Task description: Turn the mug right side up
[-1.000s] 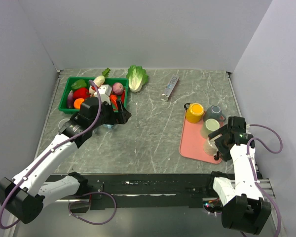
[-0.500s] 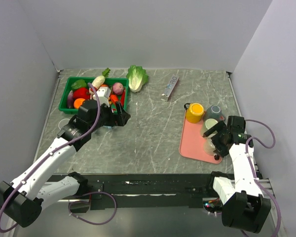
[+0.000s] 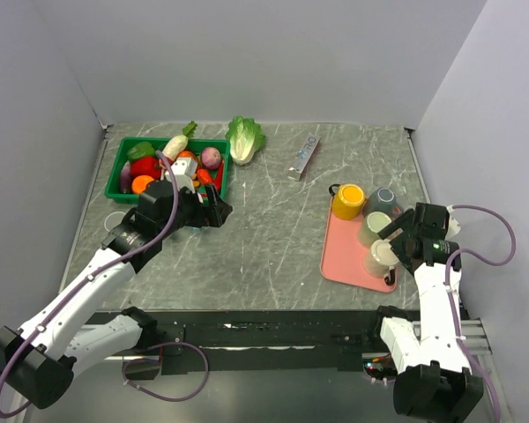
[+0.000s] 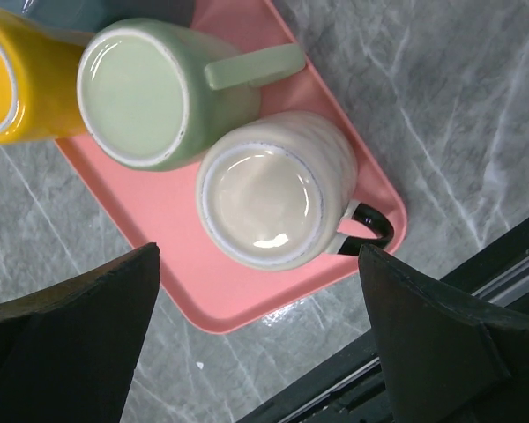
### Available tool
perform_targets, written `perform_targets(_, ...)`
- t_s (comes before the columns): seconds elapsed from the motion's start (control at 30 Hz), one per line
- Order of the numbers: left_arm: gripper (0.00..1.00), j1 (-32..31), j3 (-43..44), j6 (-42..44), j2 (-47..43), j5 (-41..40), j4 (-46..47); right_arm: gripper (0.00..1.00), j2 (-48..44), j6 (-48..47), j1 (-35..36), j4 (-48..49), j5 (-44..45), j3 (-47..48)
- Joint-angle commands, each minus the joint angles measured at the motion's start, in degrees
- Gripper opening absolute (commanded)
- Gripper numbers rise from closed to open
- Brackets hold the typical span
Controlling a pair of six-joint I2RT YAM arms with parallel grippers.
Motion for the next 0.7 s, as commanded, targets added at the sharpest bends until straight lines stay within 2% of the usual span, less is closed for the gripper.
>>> perform_targets(0.0,0.96,-0.24,-0.4,1.18,-1.13,0.05,2.29,0.99,0.02,-1.41,-0.5,2.21,1.96,-1.7)
perform_targets(0.17,0.96,-0.24,-0.23,2.06,-1.39,-0.39,1.68,0.97,-3.67,-2.12,-0.59,9.24,-0.77,-6.62)
perform_targets(0.3,0.96,-0.24,-0.49,2.5,-1.65,-0.48,1.76,0.97,-3.94,-2.91,-0.5,10.48,-0.68,-8.29)
perform_targets(0.67,0.96,-0.24,-1.19,1.98,-1.83,-0.13,2.12,0.97,-2.27,-2.91,-0.5,14.43,-8.94,-12.07)
